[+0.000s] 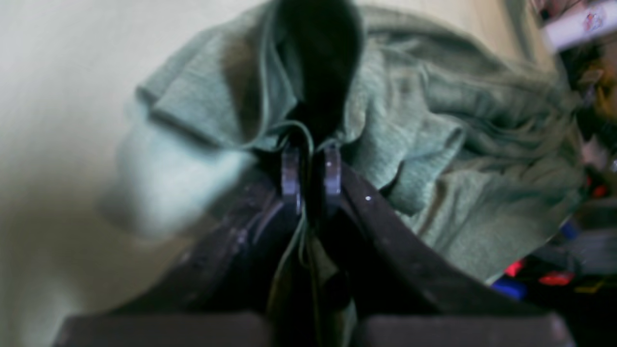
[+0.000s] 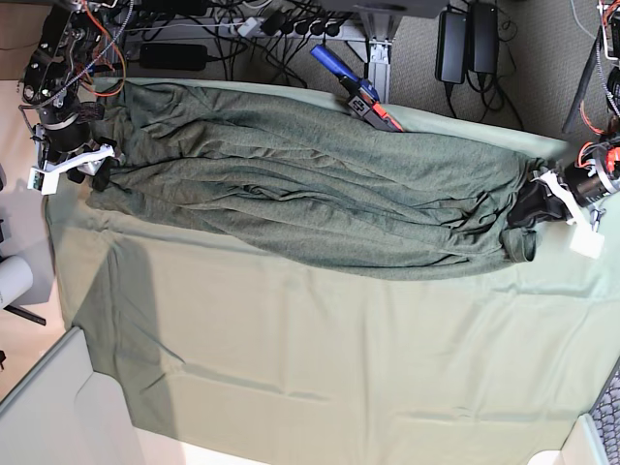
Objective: Fold the T-shirt properly
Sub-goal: 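Pull the shirt ends apart with both grippers to straighten the strip, then carry the hem end with the left gripper over toward the collar end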
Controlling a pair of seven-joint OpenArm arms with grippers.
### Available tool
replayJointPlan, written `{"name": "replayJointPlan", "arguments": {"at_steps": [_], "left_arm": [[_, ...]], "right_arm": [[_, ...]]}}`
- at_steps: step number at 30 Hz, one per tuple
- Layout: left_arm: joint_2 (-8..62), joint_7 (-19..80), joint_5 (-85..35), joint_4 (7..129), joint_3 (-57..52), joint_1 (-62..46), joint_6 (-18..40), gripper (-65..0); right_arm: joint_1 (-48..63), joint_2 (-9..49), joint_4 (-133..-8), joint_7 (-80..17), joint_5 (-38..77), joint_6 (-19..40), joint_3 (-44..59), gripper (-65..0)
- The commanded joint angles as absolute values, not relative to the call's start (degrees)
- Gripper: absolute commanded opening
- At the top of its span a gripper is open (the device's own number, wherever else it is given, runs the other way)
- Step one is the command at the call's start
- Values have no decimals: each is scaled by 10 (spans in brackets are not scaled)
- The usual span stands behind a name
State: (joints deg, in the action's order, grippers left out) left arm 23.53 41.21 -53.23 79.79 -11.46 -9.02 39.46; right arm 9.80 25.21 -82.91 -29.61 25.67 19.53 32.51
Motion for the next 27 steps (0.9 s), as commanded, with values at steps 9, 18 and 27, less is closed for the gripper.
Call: {"name": "replayJointPlan", "arguments": {"at_steps": [9, 18, 27], "left_arm": [[289, 382, -511, 886, -169, -77, 400, -650], [291, 343, -430, 884, -169, -57, 400, -650], [324, 308, -349, 884, -169, -27, 400, -650]], "right_arm": [[89, 265, -839, -273, 275, 195, 332, -372], [89, 265, -839, -268, 286, 195, 333, -372], [89, 265, -839, -268, 300, 195, 361, -372]]}}
